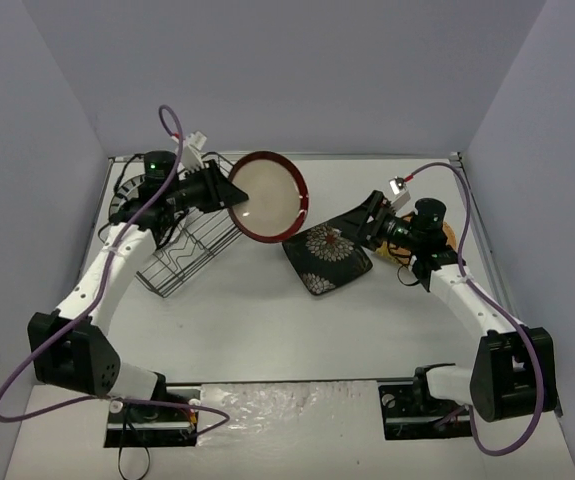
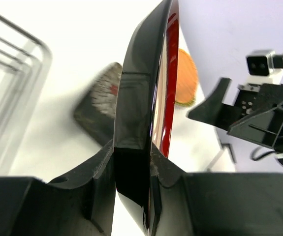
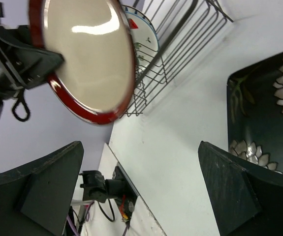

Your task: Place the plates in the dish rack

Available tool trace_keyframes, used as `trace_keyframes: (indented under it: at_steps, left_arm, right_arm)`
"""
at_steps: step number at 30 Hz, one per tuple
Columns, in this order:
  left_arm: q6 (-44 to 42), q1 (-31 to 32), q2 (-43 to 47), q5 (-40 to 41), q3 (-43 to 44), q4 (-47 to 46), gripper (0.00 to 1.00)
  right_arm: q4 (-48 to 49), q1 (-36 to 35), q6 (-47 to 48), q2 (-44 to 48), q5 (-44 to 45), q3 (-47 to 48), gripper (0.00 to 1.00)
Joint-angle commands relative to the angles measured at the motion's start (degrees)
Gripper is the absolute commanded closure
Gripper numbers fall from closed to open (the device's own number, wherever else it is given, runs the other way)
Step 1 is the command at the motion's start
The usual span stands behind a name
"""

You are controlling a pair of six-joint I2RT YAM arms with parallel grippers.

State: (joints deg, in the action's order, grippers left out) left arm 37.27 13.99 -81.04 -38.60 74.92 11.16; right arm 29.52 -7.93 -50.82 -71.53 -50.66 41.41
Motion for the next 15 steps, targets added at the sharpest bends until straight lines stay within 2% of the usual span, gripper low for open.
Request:
trace_keyframes:
  at_steps: [1,3,7,12,15]
  left_arm:
    - [-13.5,-7.2,9.1,-1.9,9.0,1.9,1.00]
    - [-23.5,-8.5,9.7,1.1,12.5,10.6,1.00]
    - [-45.0,-8.8,10.0,12.3,19.7,23.4,1.00]
    - [-60.2,-8.9,9.6,23.5,22.8,26.1,1.00]
    - [-68.0,-9.7,7.7,25.7,22.9,26.7,1.00]
  right_arm:
    - [-2.3,1.0,4.8,2.5,-0.5,2.7,0.00]
    - [-4.1,1.4,6.5,2.4,-0.3,3.4,0.00]
    - [-7.1,1.5,8.9,1.3,-0.7,5.0,0.00]
    - [-6.6,1.5,8.8,-0.4,-2.0,5.9,0.00]
    - [-6.4,1.5,8.9,-1.7,-2.7,6.6,0.00]
